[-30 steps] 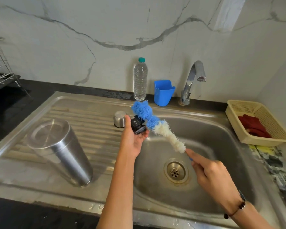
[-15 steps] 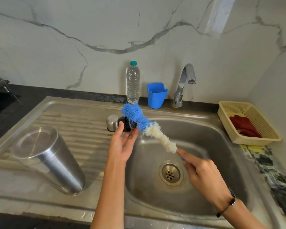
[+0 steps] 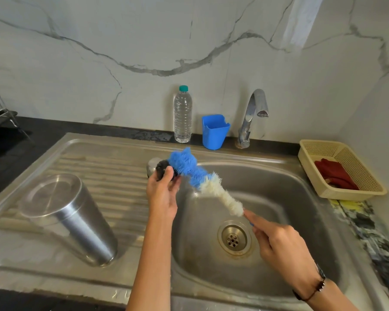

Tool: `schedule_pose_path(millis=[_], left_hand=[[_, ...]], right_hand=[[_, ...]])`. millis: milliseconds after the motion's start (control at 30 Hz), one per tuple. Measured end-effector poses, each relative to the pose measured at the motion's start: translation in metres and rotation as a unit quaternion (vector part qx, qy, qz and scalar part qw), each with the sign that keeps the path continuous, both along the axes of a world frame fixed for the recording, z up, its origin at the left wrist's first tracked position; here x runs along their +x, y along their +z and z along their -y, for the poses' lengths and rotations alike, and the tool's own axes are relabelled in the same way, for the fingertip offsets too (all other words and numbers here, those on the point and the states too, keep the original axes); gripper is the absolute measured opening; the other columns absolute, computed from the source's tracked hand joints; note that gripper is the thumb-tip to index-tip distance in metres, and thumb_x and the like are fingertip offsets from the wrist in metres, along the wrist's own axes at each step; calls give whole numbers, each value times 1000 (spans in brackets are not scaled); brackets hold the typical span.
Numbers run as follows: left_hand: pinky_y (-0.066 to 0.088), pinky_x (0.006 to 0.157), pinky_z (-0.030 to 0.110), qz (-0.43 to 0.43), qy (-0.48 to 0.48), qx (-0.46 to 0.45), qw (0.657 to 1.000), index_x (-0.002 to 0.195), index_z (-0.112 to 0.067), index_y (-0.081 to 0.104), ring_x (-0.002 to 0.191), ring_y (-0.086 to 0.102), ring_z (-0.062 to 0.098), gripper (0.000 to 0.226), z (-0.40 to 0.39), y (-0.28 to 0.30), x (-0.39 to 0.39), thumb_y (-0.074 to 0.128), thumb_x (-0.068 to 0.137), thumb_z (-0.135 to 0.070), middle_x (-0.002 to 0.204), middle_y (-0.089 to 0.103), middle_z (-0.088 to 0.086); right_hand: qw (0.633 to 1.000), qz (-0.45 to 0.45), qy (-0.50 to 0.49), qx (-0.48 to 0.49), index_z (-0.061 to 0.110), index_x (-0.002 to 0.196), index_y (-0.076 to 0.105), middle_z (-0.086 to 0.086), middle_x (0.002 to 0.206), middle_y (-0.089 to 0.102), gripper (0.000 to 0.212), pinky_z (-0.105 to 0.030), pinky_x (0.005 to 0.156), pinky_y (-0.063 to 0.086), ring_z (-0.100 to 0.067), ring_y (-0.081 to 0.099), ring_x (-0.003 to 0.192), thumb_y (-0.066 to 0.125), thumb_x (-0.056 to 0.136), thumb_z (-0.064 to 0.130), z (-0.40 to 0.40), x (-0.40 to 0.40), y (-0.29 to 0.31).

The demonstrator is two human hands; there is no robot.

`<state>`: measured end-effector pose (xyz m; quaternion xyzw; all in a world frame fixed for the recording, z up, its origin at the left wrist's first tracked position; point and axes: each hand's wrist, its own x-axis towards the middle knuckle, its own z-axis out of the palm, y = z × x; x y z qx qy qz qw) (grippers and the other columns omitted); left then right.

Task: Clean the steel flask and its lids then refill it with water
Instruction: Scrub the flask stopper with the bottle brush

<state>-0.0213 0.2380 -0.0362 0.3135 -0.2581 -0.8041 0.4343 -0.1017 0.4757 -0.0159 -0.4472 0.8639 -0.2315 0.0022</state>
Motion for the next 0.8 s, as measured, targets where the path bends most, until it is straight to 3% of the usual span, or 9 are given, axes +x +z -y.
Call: schedule_pose_path(millis=[133,233,367,467,567,667,733,800], left_hand=[[52,94,38,46,-50,-59,996,121,-5,54,112,62,29,32,-1,1,1,59,90,0,125,61,17],[48,99,43,52,-29,-53,997,115,-8,56,113,61,29,27,-3,8,1,59,90,0,125,60,16],[52,92,34,70,25,-20,997,110,-11,54,110,61,27,24,5,10,13,58,91,2,120,61,14],[51,86,27,161,14,-72,984,116,-12,51,100,61,21,34,11,9,22,63,88,2,113,61,10],[46,73,25,364,26,-176,914,116,-14,54,91,58,20,42,17,-2,29,72,79,-2,107,62,9],[45,90,35,531,28,-234,814,121,-11,53,108,53,33,50,21,-14,39,74,76,-8,117,55,15],[38,96,36,596,15,-250,763,126,-10,49,117,46,36,52,21,-16,44,71,80,-10,125,49,18],[36,97,36,624,0,-258,737,130,-10,45,121,42,37,52,20,-15,48,68,83,-10,129,45,20]], right_hand=[[1000,25,-8,13,44,128,52,-2,76,71,50,-40,54,51,-32,62,64,53,88,13,4,-1,4],[1000,21,-5,6,41,129,52,-2,72,70,50,-41,51,50,-30,60,58,52,89,12,9,-2,6],[997,57,9,41,48,128,49,2,75,68,51,-39,59,50,-32,61,69,51,89,16,7,6,7],[997,72,-5,21,46,126,53,4,66,62,48,-37,58,47,-25,52,57,52,89,14,14,2,6],[997,70,-9,-35,45,125,53,2,59,63,51,-36,53,47,-14,45,45,55,88,9,21,1,5],[995,88,-16,-48,45,122,54,3,54,57,50,-36,56,46,-15,46,46,55,88,9,28,3,4],[994,110,-9,-27,47,121,56,1,62,62,49,-38,61,47,-23,55,56,54,89,10,32,4,2],[992,125,2,-13,48,121,55,3,61,59,49,-37,61,46,-25,51,58,53,89,11,35,7,0]])
